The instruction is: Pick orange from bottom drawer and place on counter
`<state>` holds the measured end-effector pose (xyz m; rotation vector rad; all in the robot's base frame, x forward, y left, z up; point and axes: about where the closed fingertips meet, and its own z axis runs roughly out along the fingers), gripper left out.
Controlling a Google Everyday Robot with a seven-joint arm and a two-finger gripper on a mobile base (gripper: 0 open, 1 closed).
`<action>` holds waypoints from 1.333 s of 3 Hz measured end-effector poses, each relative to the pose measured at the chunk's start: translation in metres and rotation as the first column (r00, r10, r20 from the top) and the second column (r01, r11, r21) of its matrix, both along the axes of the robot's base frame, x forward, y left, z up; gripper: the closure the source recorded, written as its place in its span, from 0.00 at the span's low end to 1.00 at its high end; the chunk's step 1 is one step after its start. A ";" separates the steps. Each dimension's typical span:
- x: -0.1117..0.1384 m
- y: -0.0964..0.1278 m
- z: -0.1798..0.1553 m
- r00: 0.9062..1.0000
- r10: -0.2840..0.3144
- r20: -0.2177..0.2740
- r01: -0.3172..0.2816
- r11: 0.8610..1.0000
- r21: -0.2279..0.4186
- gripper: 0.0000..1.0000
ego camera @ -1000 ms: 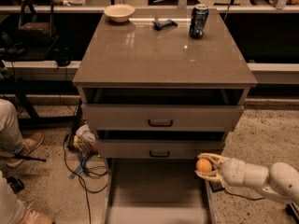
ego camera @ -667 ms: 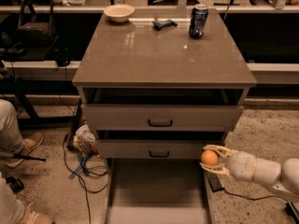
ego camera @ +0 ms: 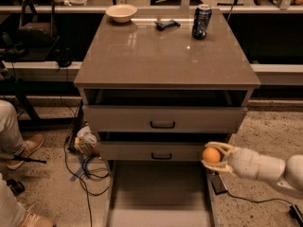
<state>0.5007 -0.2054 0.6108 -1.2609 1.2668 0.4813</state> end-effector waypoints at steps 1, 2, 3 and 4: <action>0.001 0.011 0.075 0.995 0.064 0.076 -0.067 0.997 0.039 1.00; 0.003 0.025 0.148 0.987 0.087 0.135 -0.094 0.995 0.045 1.00; 0.020 0.044 0.206 0.986 0.068 0.151 -0.079 0.995 0.065 1.00; 0.020 0.045 0.206 0.986 0.069 0.152 -0.079 0.995 0.065 1.00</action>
Offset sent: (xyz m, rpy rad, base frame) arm 0.0080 0.0379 0.2449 0.0494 -0.2107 0.1054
